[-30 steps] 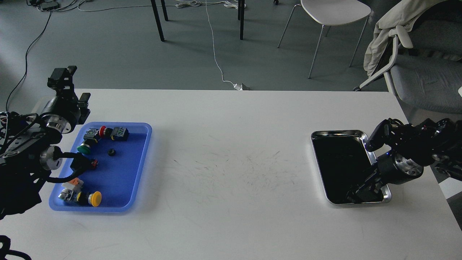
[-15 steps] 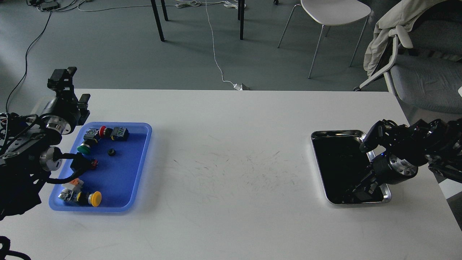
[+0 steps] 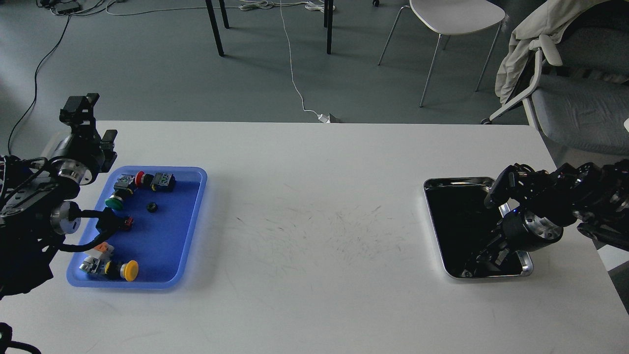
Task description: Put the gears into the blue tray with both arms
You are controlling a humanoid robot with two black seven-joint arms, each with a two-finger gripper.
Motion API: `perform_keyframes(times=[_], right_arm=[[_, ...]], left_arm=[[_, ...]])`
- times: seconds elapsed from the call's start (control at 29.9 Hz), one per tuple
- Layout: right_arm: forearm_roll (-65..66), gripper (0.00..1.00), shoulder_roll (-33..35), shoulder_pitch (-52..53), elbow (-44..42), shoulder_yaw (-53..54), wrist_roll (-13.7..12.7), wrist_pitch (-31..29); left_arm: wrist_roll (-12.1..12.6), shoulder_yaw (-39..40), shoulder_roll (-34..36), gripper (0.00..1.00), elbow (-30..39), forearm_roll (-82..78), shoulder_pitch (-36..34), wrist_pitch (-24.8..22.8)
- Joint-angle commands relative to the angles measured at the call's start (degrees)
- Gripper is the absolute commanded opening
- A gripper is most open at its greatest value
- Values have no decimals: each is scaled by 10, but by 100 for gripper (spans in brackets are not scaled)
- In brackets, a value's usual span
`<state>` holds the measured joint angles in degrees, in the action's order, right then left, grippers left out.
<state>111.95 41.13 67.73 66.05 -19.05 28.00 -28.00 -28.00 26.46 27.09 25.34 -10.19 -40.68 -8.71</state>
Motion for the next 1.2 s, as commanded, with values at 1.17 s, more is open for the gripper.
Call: perform_keyframes(times=[1.17], right_arm=[[23,13,1,8,2,-20,0,0]], left_arm=[[0,-2,0,98,-9,-1,2,2]])
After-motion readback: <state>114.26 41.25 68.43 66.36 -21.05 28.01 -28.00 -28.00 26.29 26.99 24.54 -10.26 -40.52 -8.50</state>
